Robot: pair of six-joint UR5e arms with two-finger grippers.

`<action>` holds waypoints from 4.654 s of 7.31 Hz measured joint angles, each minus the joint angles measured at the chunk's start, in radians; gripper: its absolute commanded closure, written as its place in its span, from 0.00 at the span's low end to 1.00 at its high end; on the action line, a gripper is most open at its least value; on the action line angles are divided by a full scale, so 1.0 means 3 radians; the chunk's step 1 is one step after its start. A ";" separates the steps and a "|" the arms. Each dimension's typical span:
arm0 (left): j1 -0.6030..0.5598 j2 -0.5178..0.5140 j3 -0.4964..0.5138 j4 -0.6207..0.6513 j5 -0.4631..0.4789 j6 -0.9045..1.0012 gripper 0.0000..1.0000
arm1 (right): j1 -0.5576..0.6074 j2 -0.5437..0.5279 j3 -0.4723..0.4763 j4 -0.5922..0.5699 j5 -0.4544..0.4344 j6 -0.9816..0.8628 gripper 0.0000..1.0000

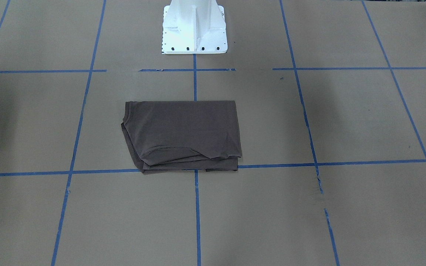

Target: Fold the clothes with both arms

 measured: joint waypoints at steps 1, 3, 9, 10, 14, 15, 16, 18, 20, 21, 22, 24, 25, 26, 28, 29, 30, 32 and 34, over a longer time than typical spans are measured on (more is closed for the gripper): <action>-0.0048 -0.0008 0.0054 0.0080 -0.0093 0.0042 0.37 | 0.0002 -0.0039 0.0023 -0.0002 -0.0007 -0.0001 0.00; -0.0121 -0.0039 0.0095 0.0133 -0.0142 0.0146 0.00 | 0.0003 -0.0091 0.0054 0.0011 -0.0003 -0.0001 0.00; -0.0139 0.0208 -0.0125 0.0134 -0.0111 0.0113 0.00 | 0.0166 -0.0429 0.0198 0.0050 -0.0002 0.0003 0.00; -0.0138 0.0293 -0.0191 0.0130 -0.0117 0.0078 0.00 | 0.0271 -0.0535 0.0224 0.0041 0.0054 0.0000 0.00; -0.0072 0.0367 -0.0479 0.0356 -0.0115 -0.0243 0.00 | 0.0288 -0.0642 0.0210 0.0009 0.0065 -0.0036 0.00; -0.0052 0.0371 -0.0508 0.0402 -0.0103 -0.0290 0.00 | 0.0254 -0.0638 0.0210 0.0004 0.0092 -0.0043 0.00; -0.0043 0.0375 -0.0521 0.0417 -0.0104 -0.0304 0.00 | 0.0225 -0.0644 0.0213 -0.0001 0.0110 -0.0046 0.00; -0.0037 0.0378 -0.0520 0.0423 -0.0127 -0.0304 0.00 | 0.0206 -0.0663 0.0233 0.0008 0.0206 -0.0048 0.00; -0.0032 0.0397 -0.0474 0.0422 -0.0104 -0.0314 0.00 | 0.0203 -0.0675 0.0232 0.0016 0.0252 -0.0045 0.00; -0.0030 0.0434 -0.0446 0.0419 -0.0096 -0.0314 0.00 | 0.0203 -0.0678 0.0234 0.0025 0.0259 -0.0037 0.00; -0.0027 0.0457 -0.0419 0.0414 -0.0102 -0.0318 0.00 | 0.0203 -0.0679 0.0232 0.0034 0.0259 -0.0022 0.00; -0.0025 0.0453 -0.0405 0.0422 -0.0097 -0.0304 0.00 | 0.0203 -0.0688 0.0226 0.0045 0.0246 -0.0004 0.00; -0.0026 0.0463 -0.0438 0.0432 -0.0093 -0.0295 0.00 | 0.0203 -0.0705 0.0222 0.0050 0.0230 0.0003 0.00; -0.0026 0.0505 -0.0481 0.0438 -0.0091 -0.0290 0.00 | 0.0203 -0.0729 0.0220 0.0053 0.0221 0.0006 0.00; -0.0029 0.0731 -0.0661 0.0412 -0.0088 -0.0240 0.00 | 0.0203 -0.0781 0.0220 0.0053 0.0219 0.0008 0.00; -0.0031 0.0839 -0.0786 0.0417 -0.0087 -0.0222 0.00 | 0.0203 -0.0787 0.0244 0.0054 0.0220 0.0008 0.00; -0.0032 0.0930 -0.0886 0.0431 -0.0098 -0.0214 0.00 | 0.0203 -0.0791 0.0309 0.0052 0.0217 0.0008 0.00; -0.0025 0.0999 -0.0965 0.0457 -0.0209 -0.0215 0.00 | 0.0203 -0.0799 0.0390 0.0048 0.0206 0.0012 0.00; -0.0023 0.1006 -0.1028 0.0462 -0.0238 -0.0219 0.00 | 0.0203 -0.0816 0.0398 0.0047 0.0199 0.0010 0.00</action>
